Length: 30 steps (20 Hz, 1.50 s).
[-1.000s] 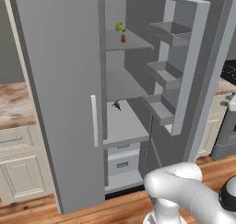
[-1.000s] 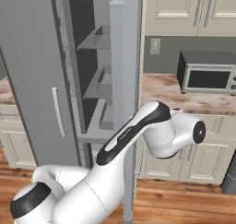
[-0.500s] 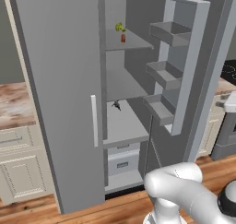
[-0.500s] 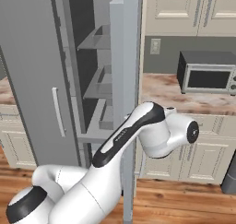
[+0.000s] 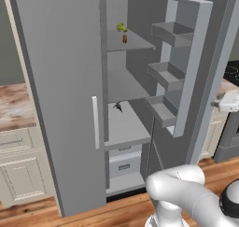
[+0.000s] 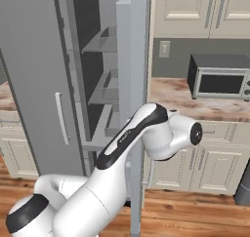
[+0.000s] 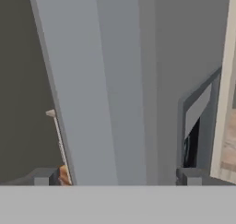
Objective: Store the hot dog in the freezer for long-term storage. Close the freezer door after placing the cooked food.
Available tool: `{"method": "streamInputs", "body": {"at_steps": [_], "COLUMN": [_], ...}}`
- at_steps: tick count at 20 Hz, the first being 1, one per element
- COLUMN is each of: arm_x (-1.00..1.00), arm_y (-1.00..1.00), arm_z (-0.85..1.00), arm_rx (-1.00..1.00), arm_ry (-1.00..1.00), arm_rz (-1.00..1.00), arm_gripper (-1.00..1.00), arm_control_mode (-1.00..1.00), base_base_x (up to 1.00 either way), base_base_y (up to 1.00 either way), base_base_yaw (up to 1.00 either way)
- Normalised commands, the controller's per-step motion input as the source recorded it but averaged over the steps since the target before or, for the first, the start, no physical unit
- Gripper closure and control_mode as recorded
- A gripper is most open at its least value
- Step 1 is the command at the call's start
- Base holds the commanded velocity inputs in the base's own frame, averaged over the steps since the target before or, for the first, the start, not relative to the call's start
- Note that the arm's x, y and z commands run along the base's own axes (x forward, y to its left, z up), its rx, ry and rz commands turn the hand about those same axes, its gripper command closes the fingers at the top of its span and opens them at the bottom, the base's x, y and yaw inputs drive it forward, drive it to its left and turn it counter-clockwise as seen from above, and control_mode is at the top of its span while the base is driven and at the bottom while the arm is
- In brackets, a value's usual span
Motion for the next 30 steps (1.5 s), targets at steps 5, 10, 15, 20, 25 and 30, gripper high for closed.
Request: {"method": "streamInputs", "body": {"at_steps": [5,10,15,20,25,30], "arm_x": [0.24,0.25,0.07,0.00,0.00,0.12], "arm_y": [0.49,0.47,0.64,0.96,1.00,0.88], "arm_z": [0.00,0.00,0.00,0.00,0.00,0.01], "arm_rx": [0.00,0.00,0.00,0.00,-0.01,0.00], "arm_ry": [0.00,0.00,0.00,0.03,0.05,0.12], "arm_rz": [0.07,0.05,0.01,-0.04,-0.10,-0.13], "arm_gripper": [-1.00,-1.00,-1.00,-1.00,-1.00,-1.00], "arm_control_mode": [-1.00,-1.00,-1.00,-1.00,-1.00,-1.00], "base_base_x": [0.00,0.00,0.00,0.00,0.00,0.00], "base_base_y": [0.00,0.00,0.00,0.00,0.00,0.00], "base_base_yaw": [0.00,0.00,0.00,0.00,0.00,0.00]}}
